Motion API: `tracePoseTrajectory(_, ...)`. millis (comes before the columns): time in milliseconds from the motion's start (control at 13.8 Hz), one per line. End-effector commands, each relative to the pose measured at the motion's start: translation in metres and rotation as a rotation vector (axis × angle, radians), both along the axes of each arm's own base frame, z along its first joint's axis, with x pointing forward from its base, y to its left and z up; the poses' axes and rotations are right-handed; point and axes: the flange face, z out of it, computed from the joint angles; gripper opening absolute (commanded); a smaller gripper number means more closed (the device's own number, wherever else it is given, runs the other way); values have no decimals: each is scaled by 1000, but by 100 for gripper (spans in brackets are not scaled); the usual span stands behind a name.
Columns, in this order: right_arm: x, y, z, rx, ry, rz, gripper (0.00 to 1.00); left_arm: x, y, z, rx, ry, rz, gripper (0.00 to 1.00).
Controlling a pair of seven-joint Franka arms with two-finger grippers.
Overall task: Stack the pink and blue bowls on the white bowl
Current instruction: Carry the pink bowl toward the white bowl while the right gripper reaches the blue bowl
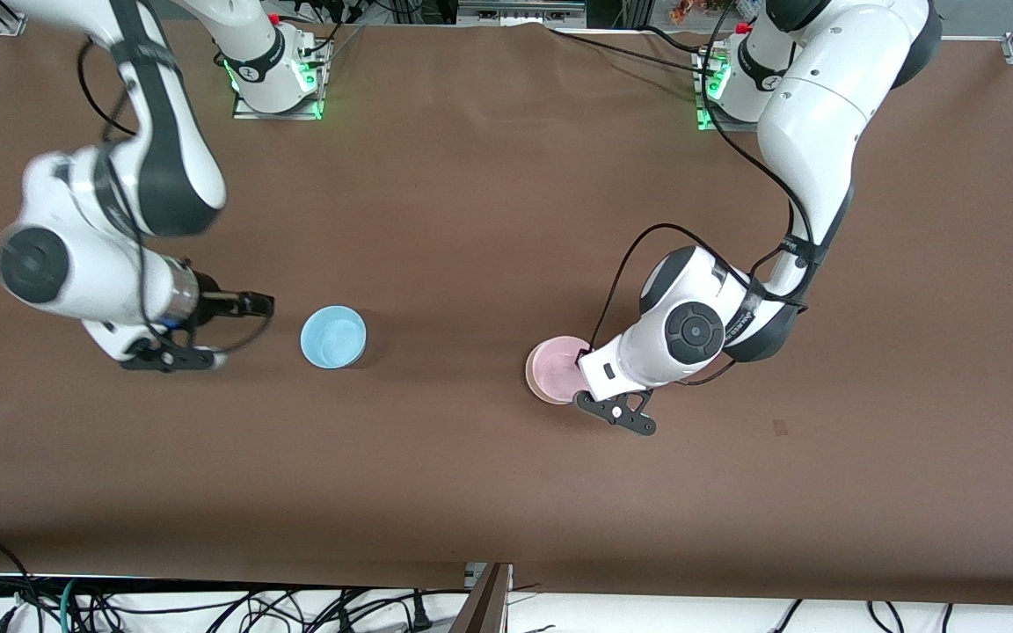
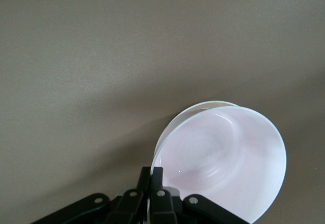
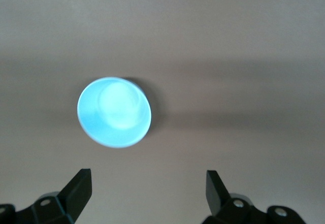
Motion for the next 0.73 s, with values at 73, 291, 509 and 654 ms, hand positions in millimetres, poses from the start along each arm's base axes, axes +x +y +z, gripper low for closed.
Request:
tracePoseTrajectory(73,15,-1,-32,17,-27,39,99,-1,-11,-4,-45,19,2,0)
tracePoseTrajectory(291,14,8,-84,29,-22,132,99,-6,-19,-13,-42,29,-12,0)
tracePoseTrajectory(509,4,17,-111,24,-37,147,99,-7,-20,-14,-36,27,-17,0)
tracePoseTrajectory(654,1,21,-122,18,-43,156,99,-6,-19,-10,-39,24,-14,0)
